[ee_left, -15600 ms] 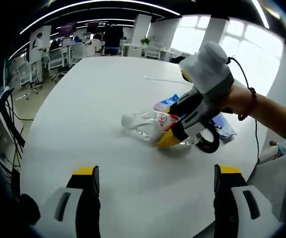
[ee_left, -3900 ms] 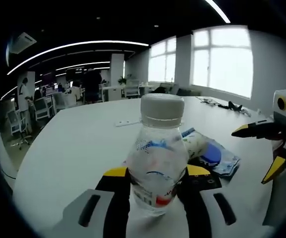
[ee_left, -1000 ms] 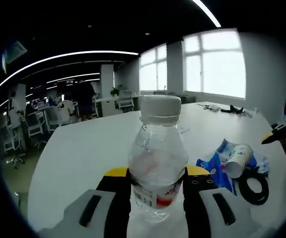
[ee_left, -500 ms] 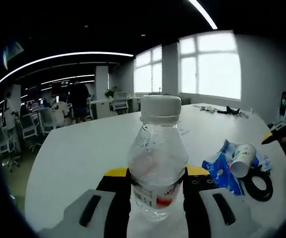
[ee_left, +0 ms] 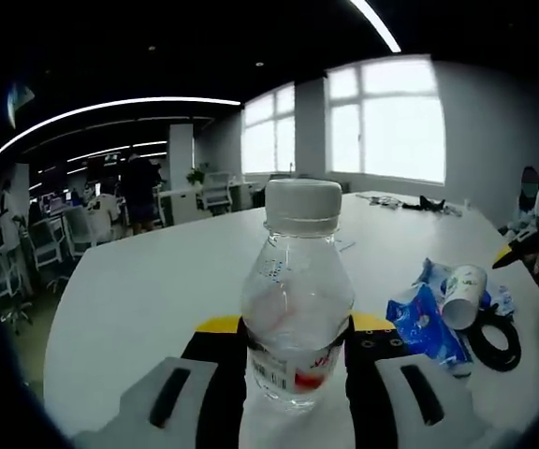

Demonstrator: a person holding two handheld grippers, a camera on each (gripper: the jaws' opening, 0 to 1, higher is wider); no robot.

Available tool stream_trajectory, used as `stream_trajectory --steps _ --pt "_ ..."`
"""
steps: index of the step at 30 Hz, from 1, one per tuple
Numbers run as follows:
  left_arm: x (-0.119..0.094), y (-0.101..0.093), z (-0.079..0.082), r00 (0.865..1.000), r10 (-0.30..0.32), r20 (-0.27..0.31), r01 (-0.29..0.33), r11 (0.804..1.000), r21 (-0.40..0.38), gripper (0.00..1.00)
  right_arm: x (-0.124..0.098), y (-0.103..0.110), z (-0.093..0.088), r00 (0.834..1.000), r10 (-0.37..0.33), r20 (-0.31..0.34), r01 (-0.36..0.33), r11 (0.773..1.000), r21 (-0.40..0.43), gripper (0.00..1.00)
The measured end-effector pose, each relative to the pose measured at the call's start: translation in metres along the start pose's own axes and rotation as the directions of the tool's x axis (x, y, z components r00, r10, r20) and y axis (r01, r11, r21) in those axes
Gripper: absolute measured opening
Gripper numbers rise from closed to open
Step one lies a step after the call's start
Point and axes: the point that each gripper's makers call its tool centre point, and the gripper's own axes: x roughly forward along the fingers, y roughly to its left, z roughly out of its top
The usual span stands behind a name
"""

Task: Arrange the tabletop items into an orderly group along one side of the table until the central work area is clear of visible clutter.

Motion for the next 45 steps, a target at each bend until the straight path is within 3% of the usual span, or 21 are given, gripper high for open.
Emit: stream_trajectory --steps 12,20,24,28,35,41,45 --pt "0.004 0.004 -0.005 0.999 -0.046 0.03 0.047 0.998 -0.03 0.41 0.0 0.002 -0.004 1.0 -0.001 -0.013 0.001 1.0 0.0 0.88" --pt "0.005 0.006 -0.006 0.999 -0.04 0.028 0.042 0.998 -0.048 0.43 0.001 0.002 -0.005 1.0 -0.001 -0.015 0.001 1.0 -0.001 0.87" --pt "0.005 0.012 -0.007 1.0 0.002 0.0 -0.002 0.999 -0.05 0.56 0.001 0.003 -0.003 1.0 0.004 -0.013 -0.004 1.0 0.001 0.87" --pt "0.005 0.011 -0.006 1.0 0.009 -0.011 -0.01 0.998 -0.059 0.59 0.001 0.002 0.0 1.0 0.002 -0.003 -0.002 1.0 0.005 0.88" --pt "0.002 0.008 0.001 0.999 0.038 -0.014 -0.039 0.996 -0.077 0.74 -0.001 0.001 0.001 1.0 0.004 -0.008 -0.004 1.0 -0.002 0.91" --pt "-0.005 -0.001 0.009 0.999 0.037 -0.014 -0.038 0.995 -0.098 0.88 -0.004 -0.001 0.005 1.0 0.003 0.007 -0.003 1.0 0.012 0.92" --pt "-0.014 -0.012 0.01 0.999 0.038 -0.018 -0.04 0.994 -0.099 0.9 -0.005 -0.006 0.007 1.0 -0.003 0.018 0.002 0.999 0.033 0.92"
